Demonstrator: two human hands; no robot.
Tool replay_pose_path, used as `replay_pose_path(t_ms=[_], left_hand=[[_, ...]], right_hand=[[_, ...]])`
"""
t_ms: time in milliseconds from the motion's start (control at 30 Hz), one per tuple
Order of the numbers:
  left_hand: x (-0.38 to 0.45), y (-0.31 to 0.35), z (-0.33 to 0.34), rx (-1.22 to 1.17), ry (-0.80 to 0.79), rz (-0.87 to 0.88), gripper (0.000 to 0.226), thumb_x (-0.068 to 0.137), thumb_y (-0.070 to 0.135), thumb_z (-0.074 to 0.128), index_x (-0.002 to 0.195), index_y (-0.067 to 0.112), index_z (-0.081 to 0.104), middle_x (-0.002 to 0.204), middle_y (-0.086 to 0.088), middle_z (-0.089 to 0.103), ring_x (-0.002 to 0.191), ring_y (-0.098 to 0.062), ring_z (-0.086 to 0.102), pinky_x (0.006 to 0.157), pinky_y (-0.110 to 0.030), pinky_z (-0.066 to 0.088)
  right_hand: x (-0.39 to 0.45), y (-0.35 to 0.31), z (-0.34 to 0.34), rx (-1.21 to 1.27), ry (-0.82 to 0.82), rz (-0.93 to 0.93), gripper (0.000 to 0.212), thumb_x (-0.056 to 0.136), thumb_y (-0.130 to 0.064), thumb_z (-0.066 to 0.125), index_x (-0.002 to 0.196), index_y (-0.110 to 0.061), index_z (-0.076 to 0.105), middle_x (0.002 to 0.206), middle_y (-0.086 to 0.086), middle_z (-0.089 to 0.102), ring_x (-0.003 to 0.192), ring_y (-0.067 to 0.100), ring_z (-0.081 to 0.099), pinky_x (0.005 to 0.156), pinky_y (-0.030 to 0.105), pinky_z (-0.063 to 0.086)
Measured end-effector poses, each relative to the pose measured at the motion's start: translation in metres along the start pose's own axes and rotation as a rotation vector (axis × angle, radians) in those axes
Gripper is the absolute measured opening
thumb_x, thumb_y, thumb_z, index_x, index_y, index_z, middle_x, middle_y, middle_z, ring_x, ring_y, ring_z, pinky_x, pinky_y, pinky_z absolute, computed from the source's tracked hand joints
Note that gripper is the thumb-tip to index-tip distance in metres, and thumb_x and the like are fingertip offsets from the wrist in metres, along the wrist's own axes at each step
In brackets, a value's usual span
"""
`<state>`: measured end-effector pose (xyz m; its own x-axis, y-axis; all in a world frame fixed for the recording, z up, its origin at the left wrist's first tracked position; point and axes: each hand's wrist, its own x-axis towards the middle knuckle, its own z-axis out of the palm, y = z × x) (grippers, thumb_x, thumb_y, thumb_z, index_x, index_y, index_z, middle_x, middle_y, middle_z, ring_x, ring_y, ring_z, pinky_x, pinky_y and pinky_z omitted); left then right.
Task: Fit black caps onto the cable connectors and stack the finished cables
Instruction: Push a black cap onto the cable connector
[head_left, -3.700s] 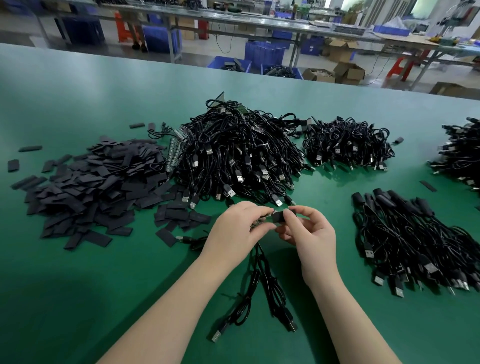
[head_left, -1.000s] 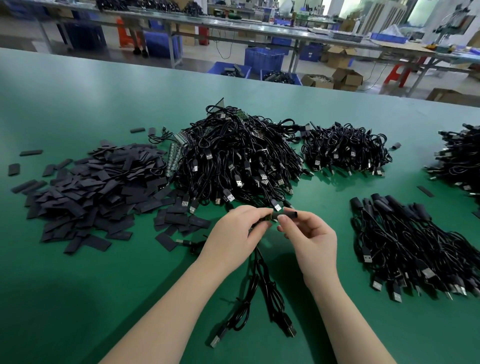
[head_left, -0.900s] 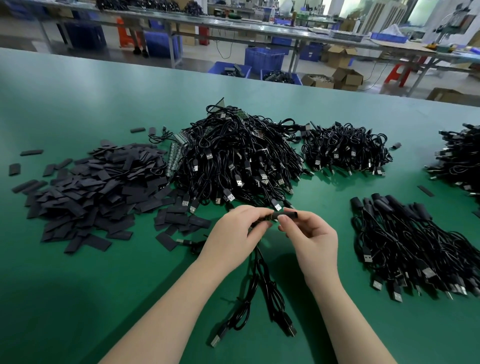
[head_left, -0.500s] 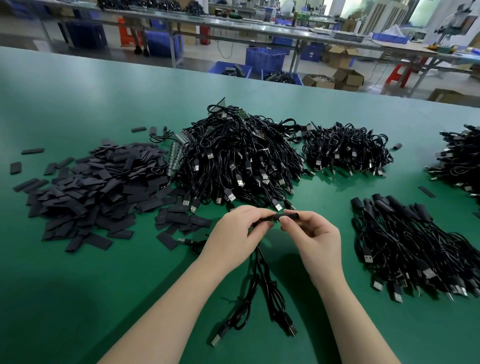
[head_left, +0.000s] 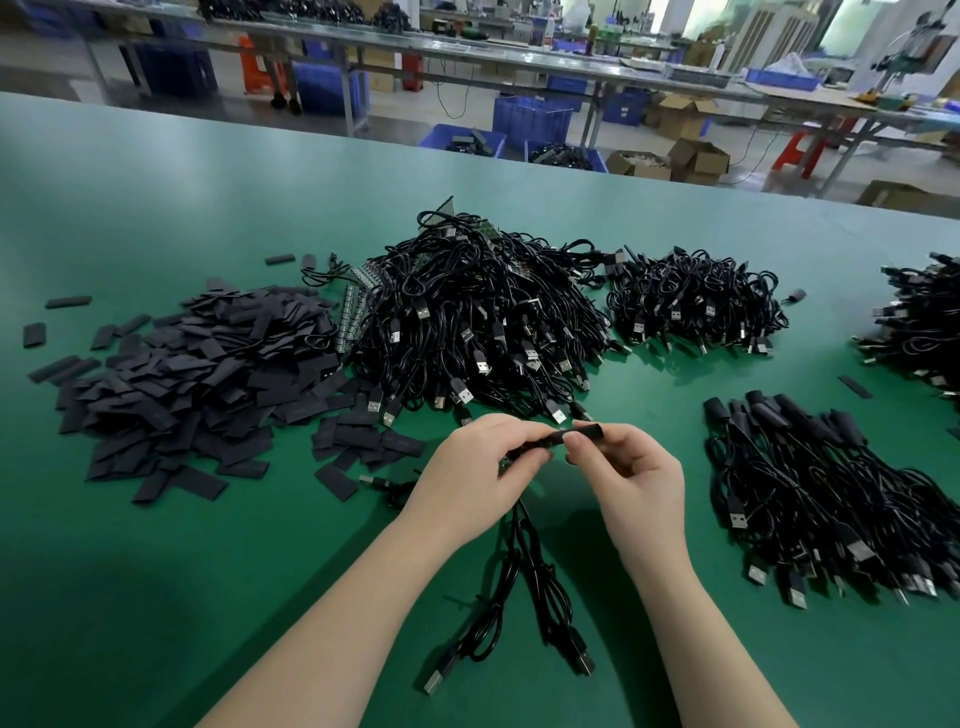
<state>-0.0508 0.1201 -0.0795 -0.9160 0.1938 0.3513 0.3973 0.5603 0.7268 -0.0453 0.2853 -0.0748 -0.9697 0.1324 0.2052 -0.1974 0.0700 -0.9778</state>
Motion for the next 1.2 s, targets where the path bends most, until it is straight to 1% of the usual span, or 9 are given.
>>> replay_pose_path(t_ms=[167, 333, 533, 667, 767, 900, 1033, 1133, 1200], left_hand=[[0.0, -0.002, 0.001, 0.007, 0.008, -0.002, 0.026, 0.095, 0.029, 0.06, 0.119, 0.033, 0.067, 0.105, 0.02, 0.065, 0.104, 0.004, 0.055, 0.087, -0.012, 0.044], [0.001, -0.002, 0.001, 0.001, -0.01, -0.01, 0.026, 0.095, 0.029, 0.059, 0.12, 0.034, 0.067, 0.105, 0.024, 0.062, 0.106, 0.004, 0.054, 0.089, -0.016, 0.045], [0.0, -0.002, 0.001, -0.002, -0.025, -0.017, 0.027, 0.095, 0.026, 0.059, 0.12, 0.032, 0.067, 0.105, 0.024, 0.062, 0.107, 0.005, 0.054, 0.09, -0.017, 0.045], [0.0, -0.001, 0.0, -0.004, -0.033, -0.02, 0.027, 0.095, 0.026, 0.059, 0.12, 0.032, 0.068, 0.107, 0.021, 0.064, 0.106, 0.005, 0.054, 0.09, -0.019, 0.046], [0.0, -0.001, 0.0, -0.011, -0.029, -0.016, 0.026, 0.096, 0.024, 0.058, 0.119, 0.03, 0.068, 0.105, 0.021, 0.064, 0.105, 0.004, 0.054, 0.091, -0.02, 0.047], [0.0, -0.001, 0.0, -0.021, -0.027, -0.011, 0.026, 0.095, 0.024, 0.059, 0.119, 0.032, 0.068, 0.105, 0.021, 0.065, 0.105, 0.004, 0.055, 0.091, -0.02, 0.047], [0.0, -0.003, 0.001, -0.02, -0.032, -0.013, 0.028, 0.095, 0.026, 0.059, 0.121, 0.032, 0.067, 0.105, 0.024, 0.062, 0.106, 0.005, 0.054, 0.091, -0.02, 0.047], [0.001, -0.004, 0.002, -0.029, -0.025, -0.022, 0.031, 0.094, 0.028, 0.062, 0.125, 0.032, 0.065, 0.105, 0.024, 0.061, 0.106, 0.006, 0.054, 0.091, -0.018, 0.046], [0.001, -0.003, 0.002, -0.048, -0.01, -0.042, 0.037, 0.092, 0.03, 0.065, 0.128, 0.034, 0.063, 0.106, 0.022, 0.064, 0.105, 0.005, 0.055, 0.092, -0.017, 0.045]], right_hand=[[0.003, -0.001, -0.004, 0.002, -0.044, 0.037, 0.022, 0.086, -0.01, 0.075, 0.078, -0.031, 0.078, 0.075, 0.002, 0.074, 0.071, 0.009, 0.068, 0.069, 0.015, 0.053], [0.004, -0.001, -0.006, -0.002, -0.064, 0.065, 0.021, 0.084, -0.012, 0.076, 0.079, -0.032, 0.077, 0.077, 0.0, 0.075, 0.074, 0.009, 0.069, 0.073, 0.017, 0.055], [0.004, -0.002, -0.009, -0.076, -0.073, -0.006, 0.02, 0.083, -0.013, 0.077, 0.078, -0.032, 0.077, 0.079, -0.003, 0.076, 0.075, 0.01, 0.07, 0.069, 0.015, 0.053], [0.004, -0.001, -0.01, -0.103, -0.077, -0.021, 0.016, 0.083, -0.015, 0.078, 0.079, -0.031, 0.077, 0.081, -0.004, 0.076, 0.078, 0.014, 0.071, 0.072, 0.018, 0.054], [0.004, 0.0, -0.011, -0.107, -0.092, -0.027, 0.017, 0.084, -0.015, 0.077, 0.081, -0.032, 0.077, 0.082, -0.005, 0.076, 0.078, 0.013, 0.071, 0.071, 0.015, 0.053], [0.004, 0.001, -0.01, -0.115, -0.091, -0.043, 0.019, 0.083, -0.013, 0.078, 0.079, -0.031, 0.077, 0.082, -0.006, 0.076, 0.079, 0.013, 0.071, 0.072, 0.016, 0.053], [0.002, 0.001, -0.007, -0.156, -0.075, -0.093, 0.018, 0.081, -0.011, 0.079, 0.082, -0.029, 0.075, 0.082, -0.011, 0.075, 0.077, 0.007, 0.07, 0.071, 0.013, 0.051], [0.003, 0.001, -0.007, -0.107, -0.072, -0.052, 0.018, 0.082, -0.009, 0.078, 0.083, -0.027, 0.076, 0.082, -0.008, 0.076, 0.076, 0.006, 0.07, 0.07, 0.013, 0.052], [0.003, 0.002, -0.007, -0.075, -0.097, -0.005, 0.013, 0.082, -0.009, 0.077, 0.086, -0.022, 0.077, 0.082, -0.004, 0.076, 0.076, 0.009, 0.071, 0.07, 0.016, 0.053]])
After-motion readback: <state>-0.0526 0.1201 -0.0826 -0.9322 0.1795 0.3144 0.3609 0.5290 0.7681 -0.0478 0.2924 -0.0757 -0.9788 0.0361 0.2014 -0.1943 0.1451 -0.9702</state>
